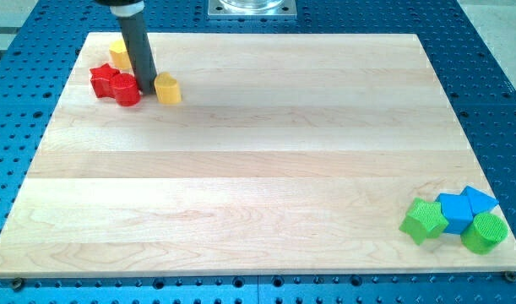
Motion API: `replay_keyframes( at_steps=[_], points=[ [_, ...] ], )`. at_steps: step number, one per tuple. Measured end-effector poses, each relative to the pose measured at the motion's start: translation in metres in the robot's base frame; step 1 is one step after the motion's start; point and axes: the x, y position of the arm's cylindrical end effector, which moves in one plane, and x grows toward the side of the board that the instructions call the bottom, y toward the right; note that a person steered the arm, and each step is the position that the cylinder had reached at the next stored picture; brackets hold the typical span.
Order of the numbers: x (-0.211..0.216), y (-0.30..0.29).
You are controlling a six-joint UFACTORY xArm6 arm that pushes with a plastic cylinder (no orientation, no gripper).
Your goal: Push the red star below to the yellow hexagon
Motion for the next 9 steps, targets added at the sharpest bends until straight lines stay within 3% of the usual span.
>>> replay_keyframes(
  at_steps=[1,3,4,6,7,9],
  points=[
    [0.031,0.000],
    [0.038,0.039],
    [0.015,0.080],
    [-0.021,0.099],
    [-0.039,0.067],
    [-0.151,0.034]
  ],
)
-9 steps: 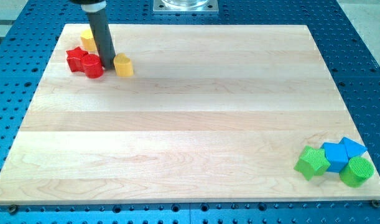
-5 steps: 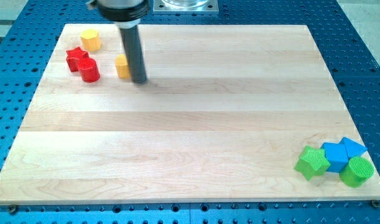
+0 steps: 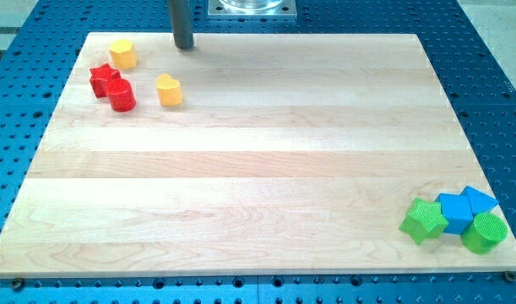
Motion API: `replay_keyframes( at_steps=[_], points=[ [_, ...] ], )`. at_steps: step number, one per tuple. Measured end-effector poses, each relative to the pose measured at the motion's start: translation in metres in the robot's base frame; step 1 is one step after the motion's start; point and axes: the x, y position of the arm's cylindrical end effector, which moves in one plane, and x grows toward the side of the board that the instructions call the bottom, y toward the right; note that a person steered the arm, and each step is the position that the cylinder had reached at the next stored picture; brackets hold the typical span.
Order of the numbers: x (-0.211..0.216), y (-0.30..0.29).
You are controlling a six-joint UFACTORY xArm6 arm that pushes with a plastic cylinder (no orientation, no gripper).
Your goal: Push the red star below to the yellow hexagon
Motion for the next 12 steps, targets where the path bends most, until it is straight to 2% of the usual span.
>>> replay_keyframes(
  at_steps=[1,3,4,7,8,10,12],
  points=[
    [-0.003,-0.011],
    [0.014,-0.125],
    [0.014,-0.160],
    [0.150,-0.167],
    [0.171,-0.149],
    [0.162,-0.116],
    [0.160,-0.135]
  ],
)
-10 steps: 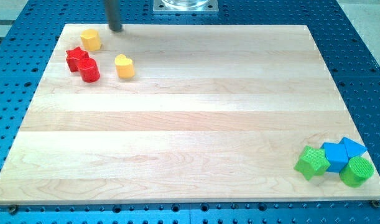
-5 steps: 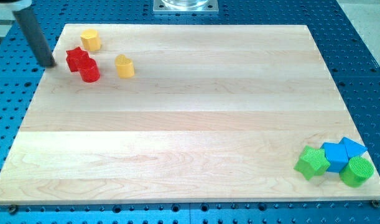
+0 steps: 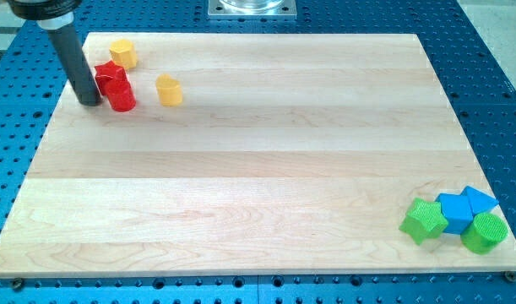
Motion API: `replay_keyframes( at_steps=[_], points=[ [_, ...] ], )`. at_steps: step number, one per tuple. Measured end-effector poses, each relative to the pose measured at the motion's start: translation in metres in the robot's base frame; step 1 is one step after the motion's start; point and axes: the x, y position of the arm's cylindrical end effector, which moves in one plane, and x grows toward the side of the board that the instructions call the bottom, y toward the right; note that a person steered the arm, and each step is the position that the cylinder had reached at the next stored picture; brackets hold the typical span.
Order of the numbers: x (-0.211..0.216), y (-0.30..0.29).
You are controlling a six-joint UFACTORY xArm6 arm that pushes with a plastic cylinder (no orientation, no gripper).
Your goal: Push the red star below to the yellow hexagon
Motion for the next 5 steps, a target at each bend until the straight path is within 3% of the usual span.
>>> replay_keyframes(
  at_steps=[1,5],
  points=[
    [-0.003,-0.028],
    [-0.028,0.031]
  ],
)
